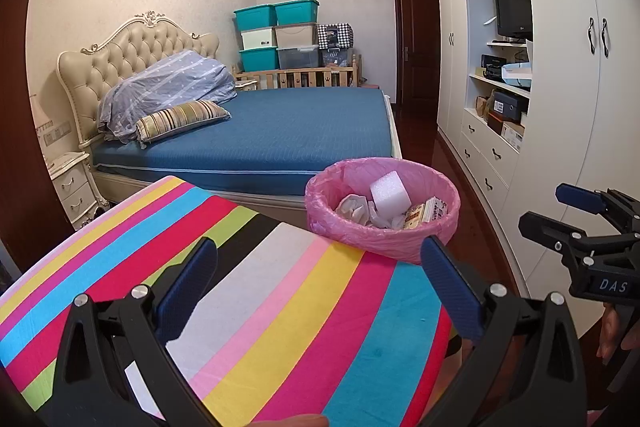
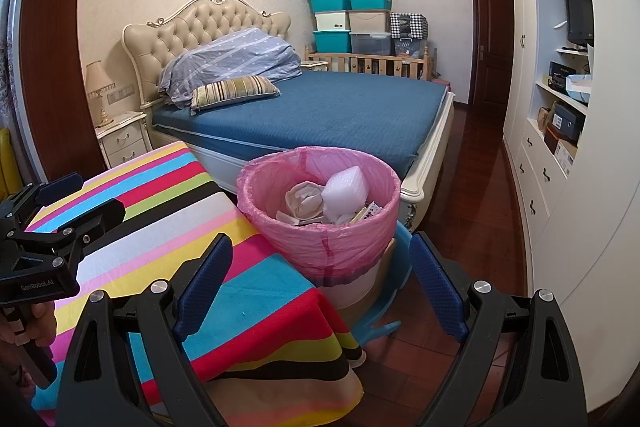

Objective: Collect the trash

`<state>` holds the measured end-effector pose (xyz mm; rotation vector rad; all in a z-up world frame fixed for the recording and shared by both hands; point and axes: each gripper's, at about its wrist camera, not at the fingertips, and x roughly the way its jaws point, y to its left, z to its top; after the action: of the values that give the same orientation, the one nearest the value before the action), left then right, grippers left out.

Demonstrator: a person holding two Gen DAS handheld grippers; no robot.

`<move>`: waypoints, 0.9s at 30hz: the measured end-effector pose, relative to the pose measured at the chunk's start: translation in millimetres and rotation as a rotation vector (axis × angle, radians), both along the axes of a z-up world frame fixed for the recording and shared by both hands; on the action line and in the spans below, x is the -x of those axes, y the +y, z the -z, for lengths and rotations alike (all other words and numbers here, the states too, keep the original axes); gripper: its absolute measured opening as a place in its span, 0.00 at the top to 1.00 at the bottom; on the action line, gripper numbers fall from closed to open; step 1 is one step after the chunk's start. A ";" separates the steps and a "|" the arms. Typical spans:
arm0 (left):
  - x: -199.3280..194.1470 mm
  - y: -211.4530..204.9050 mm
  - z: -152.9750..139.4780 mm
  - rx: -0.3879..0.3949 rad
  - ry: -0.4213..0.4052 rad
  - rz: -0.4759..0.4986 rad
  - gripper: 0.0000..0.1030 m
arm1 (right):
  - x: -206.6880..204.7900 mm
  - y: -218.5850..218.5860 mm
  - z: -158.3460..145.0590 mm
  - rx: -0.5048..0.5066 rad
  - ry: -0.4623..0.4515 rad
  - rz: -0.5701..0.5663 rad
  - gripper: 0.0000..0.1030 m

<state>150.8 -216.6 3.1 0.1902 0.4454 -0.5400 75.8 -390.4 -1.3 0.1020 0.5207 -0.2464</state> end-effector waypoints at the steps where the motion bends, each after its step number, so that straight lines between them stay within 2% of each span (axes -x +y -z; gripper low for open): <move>1: -0.5 -0.3 -0.3 0.000 0.000 0.000 0.04 | -0.1 0.2 0.3 0.000 0.001 0.000 0.18; 27: 6.2 -2.1 -2.6 -0.001 -0.015 0.029 0.04 | 0.1 1.6 0.6 0.000 -0.001 0.001 0.18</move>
<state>144.6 -218.7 5.7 0.2015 0.4291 -0.5666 75.7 -388.8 -2.0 0.1023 0.5196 -0.2472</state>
